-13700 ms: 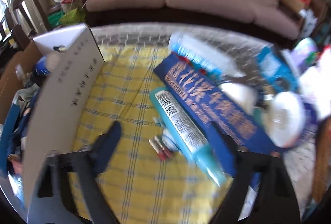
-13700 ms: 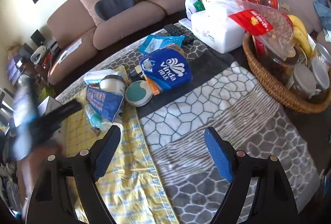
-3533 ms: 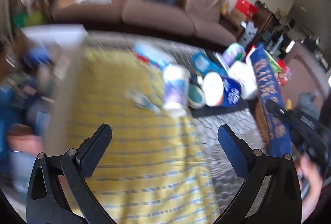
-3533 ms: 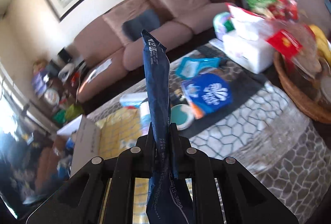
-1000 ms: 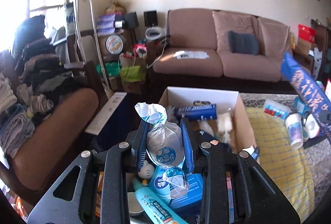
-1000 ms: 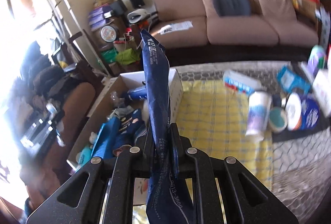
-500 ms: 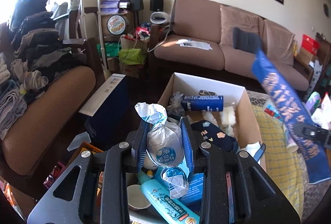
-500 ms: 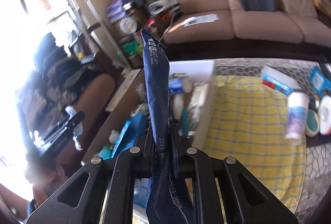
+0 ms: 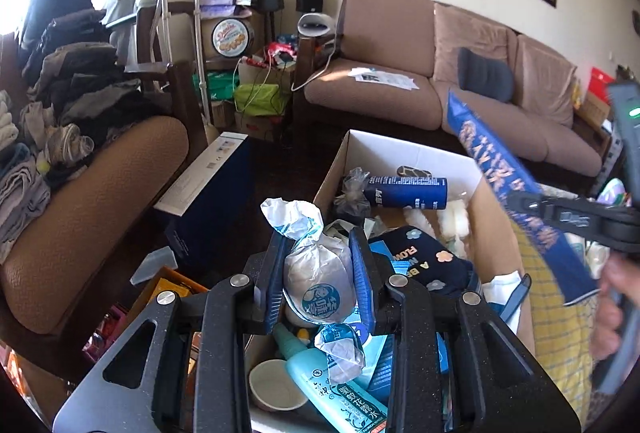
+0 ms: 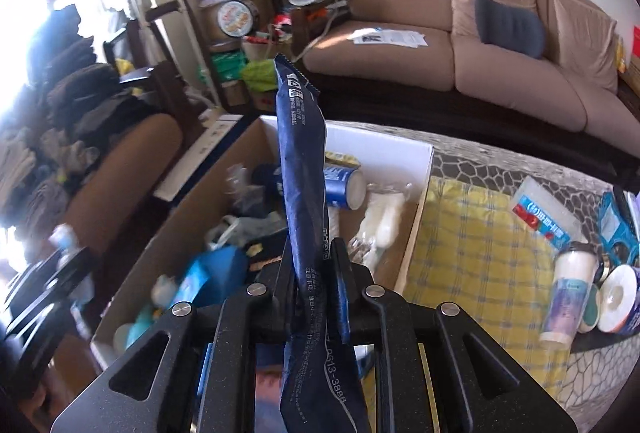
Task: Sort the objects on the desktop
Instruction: 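Carry the white wrapped snack over the cardboard box with the left gripper, then drop the blue noodle bag into the box while the left releases the snack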
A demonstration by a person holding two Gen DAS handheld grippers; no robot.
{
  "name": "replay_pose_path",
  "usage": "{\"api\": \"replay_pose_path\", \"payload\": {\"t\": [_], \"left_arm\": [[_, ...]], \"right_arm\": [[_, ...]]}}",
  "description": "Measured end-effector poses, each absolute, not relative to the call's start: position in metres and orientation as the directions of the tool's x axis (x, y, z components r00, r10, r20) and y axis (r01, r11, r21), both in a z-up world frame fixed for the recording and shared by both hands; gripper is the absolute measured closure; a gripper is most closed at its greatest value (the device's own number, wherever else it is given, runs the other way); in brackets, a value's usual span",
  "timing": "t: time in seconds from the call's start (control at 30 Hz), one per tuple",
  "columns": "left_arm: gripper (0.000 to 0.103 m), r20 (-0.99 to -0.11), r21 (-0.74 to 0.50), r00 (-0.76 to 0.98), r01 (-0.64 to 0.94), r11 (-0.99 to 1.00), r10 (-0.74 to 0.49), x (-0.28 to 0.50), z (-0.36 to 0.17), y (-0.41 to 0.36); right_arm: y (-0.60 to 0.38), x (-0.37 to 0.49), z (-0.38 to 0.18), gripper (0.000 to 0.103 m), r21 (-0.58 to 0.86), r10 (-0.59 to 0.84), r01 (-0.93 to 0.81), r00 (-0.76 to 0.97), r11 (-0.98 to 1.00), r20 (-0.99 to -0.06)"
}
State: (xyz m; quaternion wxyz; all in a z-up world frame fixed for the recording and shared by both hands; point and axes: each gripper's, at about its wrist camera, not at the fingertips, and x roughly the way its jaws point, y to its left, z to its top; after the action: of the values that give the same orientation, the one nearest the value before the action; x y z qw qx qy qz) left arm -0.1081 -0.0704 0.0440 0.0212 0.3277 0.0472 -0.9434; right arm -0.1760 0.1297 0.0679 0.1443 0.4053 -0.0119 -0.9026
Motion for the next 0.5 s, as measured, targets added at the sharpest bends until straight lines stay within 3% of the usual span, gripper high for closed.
{"api": "replay_pose_path", "payload": {"t": [0.2,0.27,0.4,0.5], "left_arm": [[0.075,-0.633,-0.101,-0.774,0.092,-0.991,-0.007,-0.113,0.040,-0.076],[0.075,-0.636,-0.142,-0.772,0.093,-0.985,0.018,-0.111,0.040,-0.080],[0.075,-0.631,-0.140,-0.775,0.077,-0.987,0.029,-0.110,0.042,-0.077],[0.075,-0.633,-0.160,-0.773,0.078,-0.984,0.042,-0.109,0.043,-0.078]], "right_arm": [[0.111,-0.201,0.024,0.087,0.052,-0.159,0.190,-0.605,-0.980,-0.780],[0.109,-0.210,0.012,0.081,0.077,-0.161,0.169,-0.568,-0.983,-0.807],[0.105,-0.220,-0.010,0.073,0.241,-0.301,0.187,-0.455,-0.952,-0.838],[0.104,-0.213,-0.007,0.064,0.255,-0.325,0.208,-0.459,-0.944,-0.827]]}}
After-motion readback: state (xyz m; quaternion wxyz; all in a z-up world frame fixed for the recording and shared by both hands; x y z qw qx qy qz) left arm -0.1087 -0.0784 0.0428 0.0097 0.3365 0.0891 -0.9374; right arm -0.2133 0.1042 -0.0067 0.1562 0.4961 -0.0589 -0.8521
